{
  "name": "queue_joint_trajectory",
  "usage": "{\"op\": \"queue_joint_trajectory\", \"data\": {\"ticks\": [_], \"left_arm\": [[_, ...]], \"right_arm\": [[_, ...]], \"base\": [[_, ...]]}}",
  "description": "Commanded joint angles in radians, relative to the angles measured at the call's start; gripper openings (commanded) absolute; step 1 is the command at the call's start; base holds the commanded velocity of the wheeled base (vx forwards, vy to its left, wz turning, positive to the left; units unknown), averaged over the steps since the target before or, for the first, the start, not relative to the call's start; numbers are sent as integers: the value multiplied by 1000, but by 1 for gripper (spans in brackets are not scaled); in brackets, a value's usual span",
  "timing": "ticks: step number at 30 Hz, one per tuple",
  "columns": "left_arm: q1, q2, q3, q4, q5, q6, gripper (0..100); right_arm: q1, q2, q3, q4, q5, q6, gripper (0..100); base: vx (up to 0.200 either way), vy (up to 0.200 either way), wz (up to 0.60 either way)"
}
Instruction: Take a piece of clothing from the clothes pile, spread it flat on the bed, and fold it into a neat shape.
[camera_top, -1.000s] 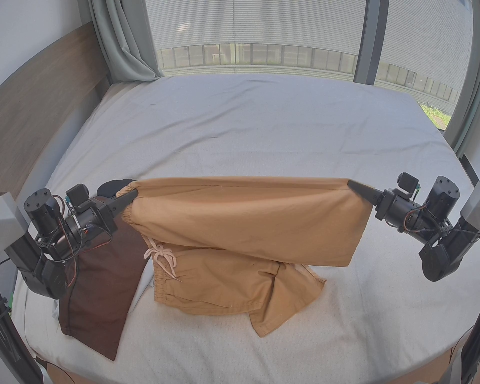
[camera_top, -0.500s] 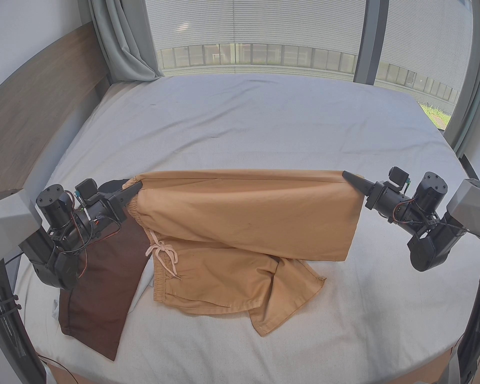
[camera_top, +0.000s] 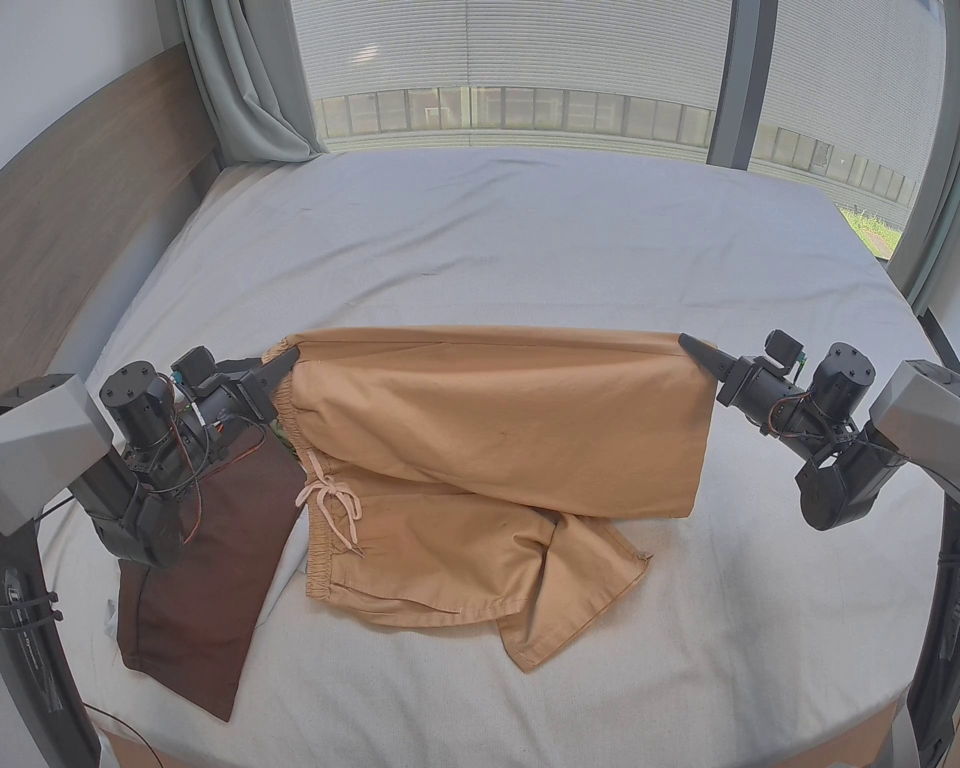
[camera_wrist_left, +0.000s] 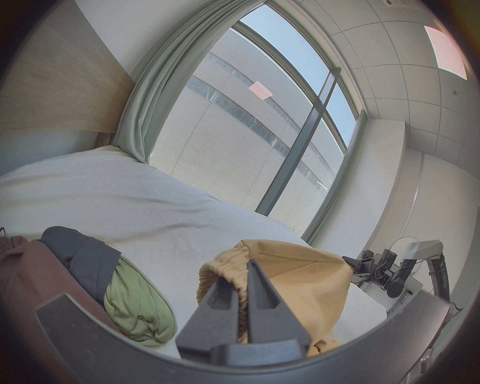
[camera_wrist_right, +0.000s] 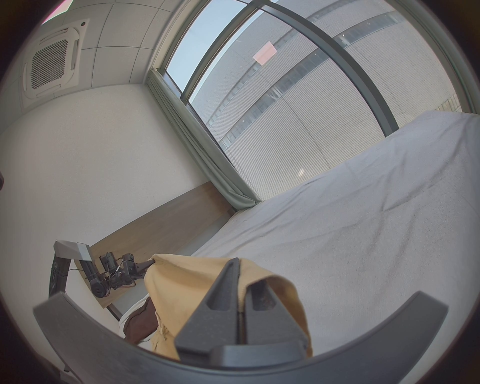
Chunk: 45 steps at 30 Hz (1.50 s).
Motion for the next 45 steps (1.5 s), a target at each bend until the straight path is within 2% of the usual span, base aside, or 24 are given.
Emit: {"op": "queue_joint_trajectory", "data": {"ticks": [1,10,18,45], "left_arm": [[-13,53,-54,-1,9,-3,0],[-14,122,-143,-1,69,-73,0],[-14,181,-204,-1,75,-83,0],[-14,332,-391,1,132,-146,0]], "right_arm": [[0,56,-74,2,-5,7,0],[-8,113,-135,2,-5,24,0],[-2,182,-237,2,-34,26,0],[3,309,-444,66,-35,26,0]], "base": [[0,0,0],[0,0,0],[0,0,0],[0,0,0]]}}
